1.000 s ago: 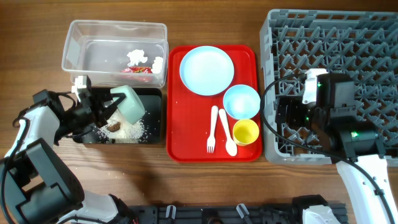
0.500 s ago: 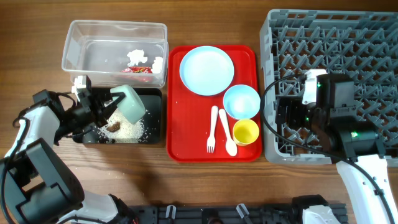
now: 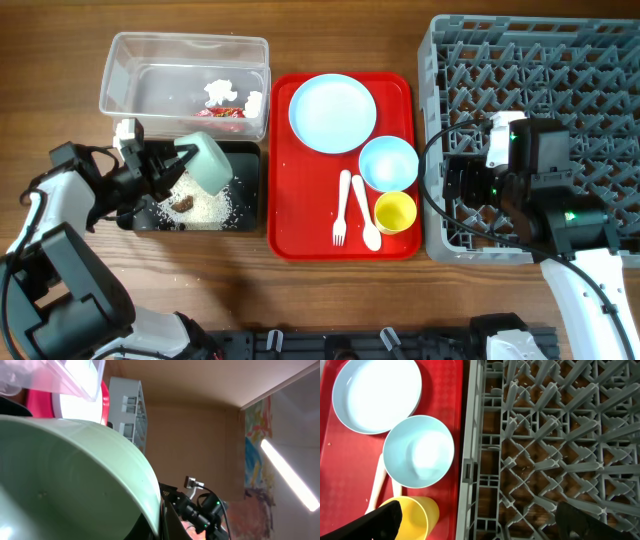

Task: Sort waste into correct bins and load items into the dishwasher rack
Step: 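Tip the green bowl over the black tray to dump the rice, then set the green bowl back on the red tray with the left gripper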

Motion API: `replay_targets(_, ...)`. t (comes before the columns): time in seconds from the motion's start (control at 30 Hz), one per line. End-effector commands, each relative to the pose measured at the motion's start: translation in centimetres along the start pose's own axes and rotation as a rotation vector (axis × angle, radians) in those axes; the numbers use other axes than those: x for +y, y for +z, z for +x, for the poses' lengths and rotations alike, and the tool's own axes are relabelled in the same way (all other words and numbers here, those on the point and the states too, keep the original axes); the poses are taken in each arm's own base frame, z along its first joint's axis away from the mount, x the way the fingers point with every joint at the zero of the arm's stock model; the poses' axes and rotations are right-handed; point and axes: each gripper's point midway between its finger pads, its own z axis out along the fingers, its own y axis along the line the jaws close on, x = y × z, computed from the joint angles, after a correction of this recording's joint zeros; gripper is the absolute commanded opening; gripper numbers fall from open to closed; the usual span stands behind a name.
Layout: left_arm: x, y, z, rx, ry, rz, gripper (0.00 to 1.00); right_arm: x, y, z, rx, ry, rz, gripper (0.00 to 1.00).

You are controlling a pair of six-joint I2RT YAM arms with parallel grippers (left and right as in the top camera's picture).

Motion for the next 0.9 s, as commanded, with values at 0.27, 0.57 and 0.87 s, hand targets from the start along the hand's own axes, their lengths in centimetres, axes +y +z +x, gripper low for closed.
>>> replay_targets(0.27, -0.8, 0.5, 0.2, 0.016, 0.04, -0.008, 0.04, 0.4, -0.6, -0.7, -0.018, 0.011, -0.016, 1.0)
replay_targets(0.57, 0.0, 5.8, 1.3, 0.128, 0.213, -0.459, 0.04, 0.4, -0.6, -0.7, -0.02, 0.011, -0.017, 1.0)
replay_targets(0.87, 3.5, 16.2, 6.7, 0.298, 0.618, -0.786, 0.04, 0.4, -0.6, -0.8, -0.022, 0.012, -0.017, 1.0)
